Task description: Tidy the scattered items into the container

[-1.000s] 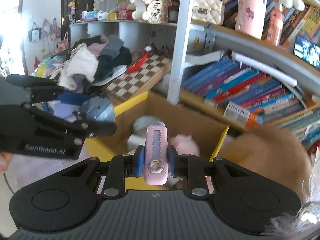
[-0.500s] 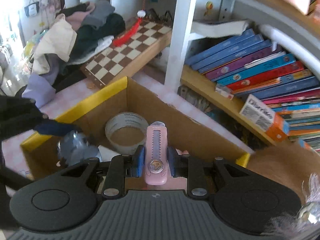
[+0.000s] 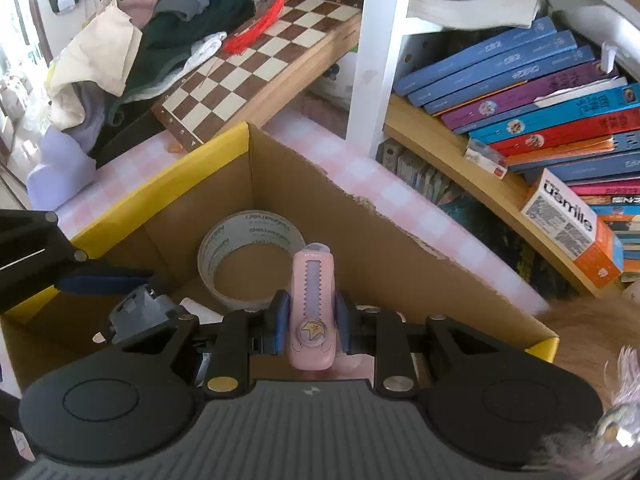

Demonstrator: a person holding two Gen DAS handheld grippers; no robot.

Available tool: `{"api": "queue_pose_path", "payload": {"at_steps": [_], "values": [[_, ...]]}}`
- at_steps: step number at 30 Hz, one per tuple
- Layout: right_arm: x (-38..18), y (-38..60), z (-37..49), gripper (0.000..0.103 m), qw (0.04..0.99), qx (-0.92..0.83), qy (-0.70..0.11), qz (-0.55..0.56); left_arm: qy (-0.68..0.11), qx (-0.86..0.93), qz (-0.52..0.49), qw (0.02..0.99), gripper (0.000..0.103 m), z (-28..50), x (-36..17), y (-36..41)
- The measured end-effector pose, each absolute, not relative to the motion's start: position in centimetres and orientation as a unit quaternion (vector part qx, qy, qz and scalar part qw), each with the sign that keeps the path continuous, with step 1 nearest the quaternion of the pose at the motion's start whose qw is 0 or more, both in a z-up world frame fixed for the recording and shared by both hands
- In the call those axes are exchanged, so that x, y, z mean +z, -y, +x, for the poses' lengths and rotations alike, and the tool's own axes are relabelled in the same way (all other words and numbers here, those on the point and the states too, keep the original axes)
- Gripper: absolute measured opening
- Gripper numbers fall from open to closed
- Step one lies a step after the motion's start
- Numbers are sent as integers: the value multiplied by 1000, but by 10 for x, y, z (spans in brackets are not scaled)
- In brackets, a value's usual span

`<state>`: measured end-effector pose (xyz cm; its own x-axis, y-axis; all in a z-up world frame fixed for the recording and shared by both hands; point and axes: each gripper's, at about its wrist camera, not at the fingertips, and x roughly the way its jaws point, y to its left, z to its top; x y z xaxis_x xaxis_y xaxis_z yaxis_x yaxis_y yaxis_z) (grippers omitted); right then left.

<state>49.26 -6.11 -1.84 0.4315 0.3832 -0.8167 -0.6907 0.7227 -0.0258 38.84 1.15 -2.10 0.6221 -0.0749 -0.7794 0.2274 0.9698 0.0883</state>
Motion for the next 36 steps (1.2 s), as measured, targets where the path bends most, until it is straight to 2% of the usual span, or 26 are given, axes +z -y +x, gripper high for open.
{"api": "queue_pose_path", "payload": {"at_steps": [11, 13, 14, 15, 26, 28, 30, 36], "values": [[-29, 59, 504, 23, 823, 321, -436, -173, -434, -79, 94, 893, 63, 395, -25, -11], [-27, 61, 504, 29, 827, 321, -431, -165, -428, -76, 95, 895, 64, 394, -23, -11], [-25, 62, 503, 41, 829, 322, -428, -162, -424, -77, 95, 897, 67, 393, -21, -12], [-21, 63, 502, 44, 831, 323, -424, -158, -420, -79, 94, 899, 72, 392, -19, -12], [34, 95, 467, 49, 869, 309, -372, -108, -342, -76, 92, 932, 74, 345, 27, -19], [45, 101, 454, 49, 877, 304, -360, -97, -326, -77, 85, 938, 76, 330, 36, -21], [56, 107, 436, 50, 884, 300, -349, -89, -313, -78, 75, 944, 81, 315, 44, -24], [75, 115, 381, 50, 895, 292, -324, -93, -283, -88, 73, 952, 82, 270, 59, -24]]}}
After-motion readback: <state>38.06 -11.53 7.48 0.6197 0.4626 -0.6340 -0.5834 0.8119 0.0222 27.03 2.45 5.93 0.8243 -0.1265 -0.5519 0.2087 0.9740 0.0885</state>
